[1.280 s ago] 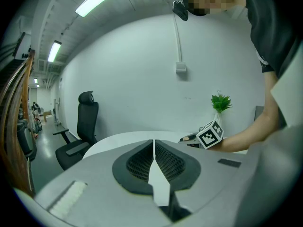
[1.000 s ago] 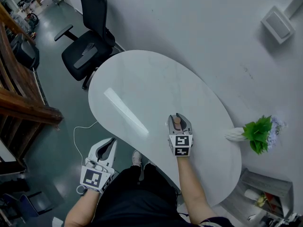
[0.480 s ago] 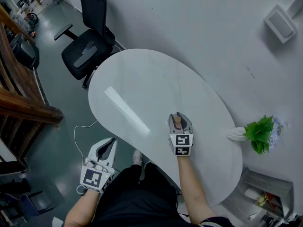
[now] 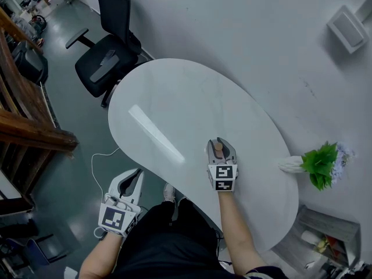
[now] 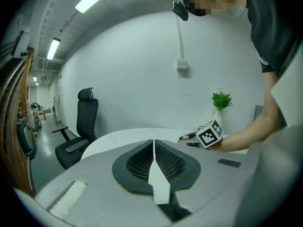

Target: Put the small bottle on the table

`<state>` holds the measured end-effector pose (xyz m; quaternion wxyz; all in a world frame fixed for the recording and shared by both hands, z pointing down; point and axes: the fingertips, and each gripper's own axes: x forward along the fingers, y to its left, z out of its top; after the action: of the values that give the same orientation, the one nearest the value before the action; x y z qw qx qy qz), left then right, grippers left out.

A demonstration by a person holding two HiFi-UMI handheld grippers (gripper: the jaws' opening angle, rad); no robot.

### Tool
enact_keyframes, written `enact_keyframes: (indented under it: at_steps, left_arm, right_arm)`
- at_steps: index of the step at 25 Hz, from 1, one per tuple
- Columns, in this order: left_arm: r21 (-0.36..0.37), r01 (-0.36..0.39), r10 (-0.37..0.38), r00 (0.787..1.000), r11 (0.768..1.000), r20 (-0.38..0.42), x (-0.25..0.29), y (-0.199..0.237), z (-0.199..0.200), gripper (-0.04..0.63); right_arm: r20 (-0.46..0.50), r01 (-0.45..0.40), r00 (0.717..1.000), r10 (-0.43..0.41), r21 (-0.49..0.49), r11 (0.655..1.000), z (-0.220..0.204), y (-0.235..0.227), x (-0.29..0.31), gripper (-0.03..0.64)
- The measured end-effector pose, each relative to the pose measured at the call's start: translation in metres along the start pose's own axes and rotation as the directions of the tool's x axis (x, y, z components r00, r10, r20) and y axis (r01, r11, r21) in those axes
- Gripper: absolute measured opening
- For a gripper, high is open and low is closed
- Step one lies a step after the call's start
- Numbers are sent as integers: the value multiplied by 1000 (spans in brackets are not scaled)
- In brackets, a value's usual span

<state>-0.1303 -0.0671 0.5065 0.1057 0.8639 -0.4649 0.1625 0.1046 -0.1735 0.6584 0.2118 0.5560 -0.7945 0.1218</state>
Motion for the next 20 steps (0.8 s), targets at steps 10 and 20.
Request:
enact_keyframes:
  at_steps: [10, 20]
  left_arm:
    - [-6, 10, -10, 1000, 1000, 0, 1, 1, -2, 14]
    - [-10, 25, -25, 1000, 1000, 2, 2, 0, -4, 14]
  right_arm:
    - [14, 10, 1000, -10, -4, 1000, -2, 2, 0, 104]
    - [-24, -13, 1000, 13, -8, 1000, -9, 8, 0, 198]
